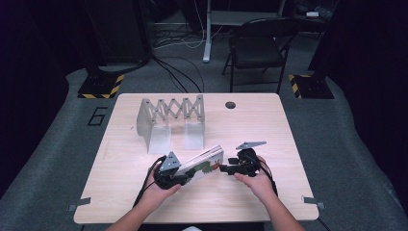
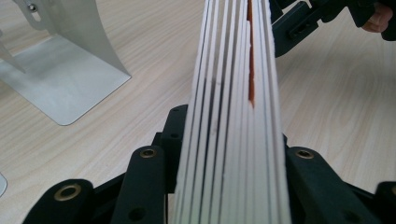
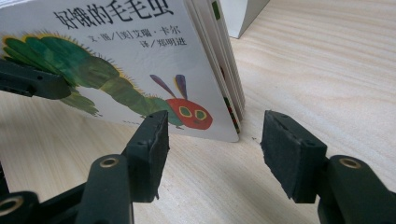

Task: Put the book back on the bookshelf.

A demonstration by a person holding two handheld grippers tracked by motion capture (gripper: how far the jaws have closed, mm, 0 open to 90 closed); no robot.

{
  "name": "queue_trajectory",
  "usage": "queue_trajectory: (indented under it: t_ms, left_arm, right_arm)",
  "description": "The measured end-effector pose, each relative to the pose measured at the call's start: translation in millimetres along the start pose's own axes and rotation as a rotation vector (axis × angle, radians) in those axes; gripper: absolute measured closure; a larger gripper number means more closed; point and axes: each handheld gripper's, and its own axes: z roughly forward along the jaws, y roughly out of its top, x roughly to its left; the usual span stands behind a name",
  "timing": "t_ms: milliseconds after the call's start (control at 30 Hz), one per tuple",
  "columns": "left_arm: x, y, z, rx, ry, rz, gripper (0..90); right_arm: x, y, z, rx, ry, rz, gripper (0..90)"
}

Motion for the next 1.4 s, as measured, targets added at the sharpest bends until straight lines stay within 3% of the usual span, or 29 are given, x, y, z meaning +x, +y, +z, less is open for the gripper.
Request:
queue_trajectory:
  t_ms: [333,400,700,1000,1400]
  left_arm:
    - [-4.1,2.3,0.2,0.023,-0.003,0.047,68.9]
    - [-7.8,3.5,1.1,0.036,-0.001,0.081,70.9]
    - [-11.5,4.9,1.8,0.048,-0.014,0.103,74.6]
    - [-18.8,6.8,1.7,0.07,0.005,0.14,75.3]
    - [-18.6,11.8,1.2,0.086,0.004,0.127,75.6]
  right_arm:
    - [0.3,-1.4,2.2,0.009,0.011,0.002,41.5]
    - [-0.5,-1.7,2.2,0.011,0.007,0.003,41.4]
    - [-0.9,-3.4,2.7,0.011,0.012,0.006,41.4]
    - [-2.9,-4.2,2.9,0.011,0.021,0.012,41.4]
    - [-5.1,-6.1,-0.9,0.004,0.023,0.024,41.4]
